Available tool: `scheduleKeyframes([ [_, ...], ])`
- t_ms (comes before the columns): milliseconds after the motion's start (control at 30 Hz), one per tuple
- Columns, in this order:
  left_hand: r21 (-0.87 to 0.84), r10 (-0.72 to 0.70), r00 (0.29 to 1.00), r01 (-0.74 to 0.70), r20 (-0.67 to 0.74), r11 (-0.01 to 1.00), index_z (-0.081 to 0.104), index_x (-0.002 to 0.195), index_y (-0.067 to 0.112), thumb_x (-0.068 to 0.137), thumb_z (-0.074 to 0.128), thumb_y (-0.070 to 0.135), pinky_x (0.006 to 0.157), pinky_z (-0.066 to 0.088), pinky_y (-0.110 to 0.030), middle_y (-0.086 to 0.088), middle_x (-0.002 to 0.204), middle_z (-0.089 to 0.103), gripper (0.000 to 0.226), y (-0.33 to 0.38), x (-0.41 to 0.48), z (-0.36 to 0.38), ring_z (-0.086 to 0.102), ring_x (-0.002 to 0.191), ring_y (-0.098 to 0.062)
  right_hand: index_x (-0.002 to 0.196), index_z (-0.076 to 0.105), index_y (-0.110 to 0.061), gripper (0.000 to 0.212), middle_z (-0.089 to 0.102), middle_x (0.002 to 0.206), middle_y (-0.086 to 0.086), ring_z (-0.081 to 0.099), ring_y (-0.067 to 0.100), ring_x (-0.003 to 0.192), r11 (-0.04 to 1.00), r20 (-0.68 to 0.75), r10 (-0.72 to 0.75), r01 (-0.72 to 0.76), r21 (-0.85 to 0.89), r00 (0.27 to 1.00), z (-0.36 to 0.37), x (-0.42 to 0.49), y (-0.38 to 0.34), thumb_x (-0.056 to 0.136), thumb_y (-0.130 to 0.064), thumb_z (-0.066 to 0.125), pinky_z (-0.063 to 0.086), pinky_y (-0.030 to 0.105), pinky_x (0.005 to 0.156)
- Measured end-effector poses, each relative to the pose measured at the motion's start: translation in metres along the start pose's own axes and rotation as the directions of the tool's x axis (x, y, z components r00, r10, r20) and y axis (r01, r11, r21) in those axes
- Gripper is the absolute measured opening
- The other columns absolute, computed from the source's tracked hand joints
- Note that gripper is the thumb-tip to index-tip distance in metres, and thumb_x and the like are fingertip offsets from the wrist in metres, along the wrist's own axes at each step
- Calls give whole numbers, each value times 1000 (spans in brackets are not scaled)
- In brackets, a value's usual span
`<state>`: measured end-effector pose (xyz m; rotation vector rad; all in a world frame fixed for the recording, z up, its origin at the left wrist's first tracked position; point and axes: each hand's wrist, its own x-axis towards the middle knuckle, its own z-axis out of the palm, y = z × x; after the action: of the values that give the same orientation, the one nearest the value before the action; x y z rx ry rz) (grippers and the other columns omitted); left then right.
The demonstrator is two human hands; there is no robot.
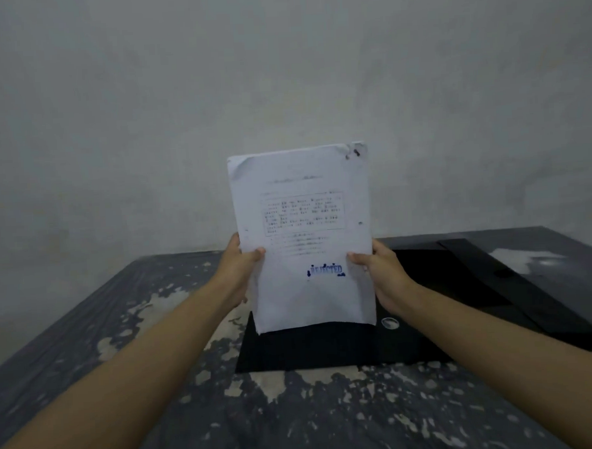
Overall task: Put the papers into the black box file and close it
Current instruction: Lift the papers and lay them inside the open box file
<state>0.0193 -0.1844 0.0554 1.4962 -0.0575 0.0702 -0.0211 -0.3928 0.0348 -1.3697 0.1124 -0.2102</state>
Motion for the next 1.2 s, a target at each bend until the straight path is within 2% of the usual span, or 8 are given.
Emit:
scheduleKeyframes([
  [333, 127, -64, 998, 61, 22, 990, 42, 139, 8, 97, 41, 13, 99, 42, -45, -12, 141, 51, 42, -15, -9, -3, 51, 124, -34, 134, 51, -7, 39, 61, 129, 15, 60, 26, 97, 979, -16, 59, -61, -195, 998, -3, -2, 11, 96, -6, 47, 49, 37, 83],
  [467, 114, -65, 997, 71, -49, 991, 48, 134, 5, 95, 47, 16, 88, 47, -38, -15, 136, 55, 41, -24, -8, -5, 58, 101, -27, 132, 53, -4, 37, 62, 117, 13, 61, 21, 84, 975, -37, 59, -65, -213, 998, -6, -2, 14, 96, -4, 47, 51, 30, 69],
  [567, 35, -94, 994, 96, -49, 995, 53, 120, 3, 91, 54, 13, 73, 50, -36, -19, 130, 58, 31, -18, -3, -11, 61, 83, -25, 130, 53, -3, 36, 61, 126, 18, 61, 30, 101, 966, -40, 71, -78, -247, 997, -5, 9, 8, 94, -2, 49, 51, 39, 88],
  [667, 43, -203, 977, 206, -60, 978, 49, 129, -4, 89, 57, 10, 86, 49, -46, -23, 136, 54, 42, -20, -1, -14, 60, 110, -39, 128, 52, 3, 34, 59, 130, 22, 58, 38, 115, 938, -63, 150, -162, -307, 987, -5, 17, 11, 94, 1, 48, 46, 44, 100],
  [767, 124, -350, 934, 356, -71, 926, 47, 133, -5, 90, 54, 5, 99, 43, -50, -23, 140, 51, 45, -34, -1, -17, 52, 125, -39, 132, 48, 7, 38, 55, 133, 23, 56, 36, 114, 875, -96, 266, -283, -393, 959, -7, 17, 29, 94, 2, 48, 44, 40, 95],
  [900, 218, -453, 885, 465, -103, 858, 48, 135, 0, 89, 51, -6, 103, 43, -42, -14, 142, 52, 47, -57, -3, -24, 51, 127, -33, 133, 45, 10, 43, 52, 135, 26, 55, 37, 119, 790, -125, 340, -356, -499, 932, -7, 16, 51, 92, 1, 52, 45, 37, 96],
  [1067, 251, -464, 871, 491, -161, 834, 55, 128, -3, 85, 52, -13, 95, 48, -36, -16, 135, 58, 45, -66, 1, -29, 55, 124, -30, 143, 32, 3, 54, 42, 144, 21, 45, 36, 129, 706, -150, 243, -281, -650, 958, -6, 25, 48, 92, 3, 48, 40, 37, 104],
  [1200, 270, -460, 875, 483, -147, 833, 55, 127, -3, 86, 51, -12, 91, 47, -32, -15, 136, 57, 42, -63, 4, -24, 54, 125, -29, 135, 47, 3, 44, 51, 138, 24, 50, 37, 127, 581, -89, 233, -212, -786, 968, -13, 31, 38, 92, 1, 43, 45, 36, 99],
])
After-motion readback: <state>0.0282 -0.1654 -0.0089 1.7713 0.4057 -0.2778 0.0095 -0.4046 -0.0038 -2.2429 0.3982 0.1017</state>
